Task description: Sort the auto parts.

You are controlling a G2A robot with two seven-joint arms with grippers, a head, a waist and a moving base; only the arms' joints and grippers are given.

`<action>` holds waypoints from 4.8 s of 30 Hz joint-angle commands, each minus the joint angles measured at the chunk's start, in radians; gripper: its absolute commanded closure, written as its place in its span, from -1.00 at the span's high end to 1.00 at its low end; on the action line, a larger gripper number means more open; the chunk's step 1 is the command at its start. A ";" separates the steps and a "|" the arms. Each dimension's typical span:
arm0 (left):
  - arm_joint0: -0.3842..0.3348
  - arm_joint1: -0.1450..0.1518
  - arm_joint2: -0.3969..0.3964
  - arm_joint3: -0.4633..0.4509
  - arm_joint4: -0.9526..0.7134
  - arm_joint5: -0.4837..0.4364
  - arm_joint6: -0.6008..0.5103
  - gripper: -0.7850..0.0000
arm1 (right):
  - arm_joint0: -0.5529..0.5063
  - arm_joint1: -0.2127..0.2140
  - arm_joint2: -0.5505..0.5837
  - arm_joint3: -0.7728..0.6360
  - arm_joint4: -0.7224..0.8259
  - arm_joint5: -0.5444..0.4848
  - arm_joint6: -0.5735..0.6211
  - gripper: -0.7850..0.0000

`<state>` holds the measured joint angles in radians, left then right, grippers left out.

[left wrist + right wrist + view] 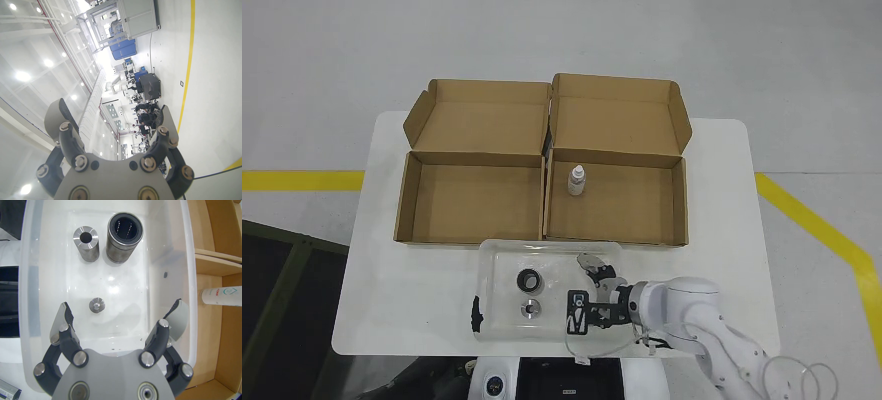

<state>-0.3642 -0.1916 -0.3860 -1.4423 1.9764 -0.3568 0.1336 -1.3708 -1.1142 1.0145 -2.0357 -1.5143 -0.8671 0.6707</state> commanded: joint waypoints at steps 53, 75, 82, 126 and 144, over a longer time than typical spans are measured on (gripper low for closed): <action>0.000 0.000 0.000 0.000 0.000 0.000 0.000 1.00 | 0.081 0.007 -0.084 -0.011 0.090 0.045 -0.053 -1.00; 0.000 0.000 0.000 0.000 0.000 0.000 0.000 1.00 | -0.038 0.057 0.223 -0.186 0.160 0.053 -0.286 -1.00; 0.000 0.000 0.000 0.000 0.000 0.000 0.000 1.00 | -0.068 0.066 0.281 -0.183 0.160 0.071 -0.317 -1.00; 0.000 0.000 0.000 0.000 0.000 0.000 0.000 1.00 | 0.425 0.012 0.011 0.348 0.217 0.106 -0.115 -1.00; 0.000 0.000 0.000 0.000 0.000 0.000 0.000 1.00 | 0.567 -0.027 -0.108 0.559 0.191 0.127 -0.109 -1.00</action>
<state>-0.3642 -0.1917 -0.3860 -1.4423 1.9764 -0.3568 0.1336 -0.8090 -1.1385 0.9125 -1.4875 -1.3219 -0.7461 0.5646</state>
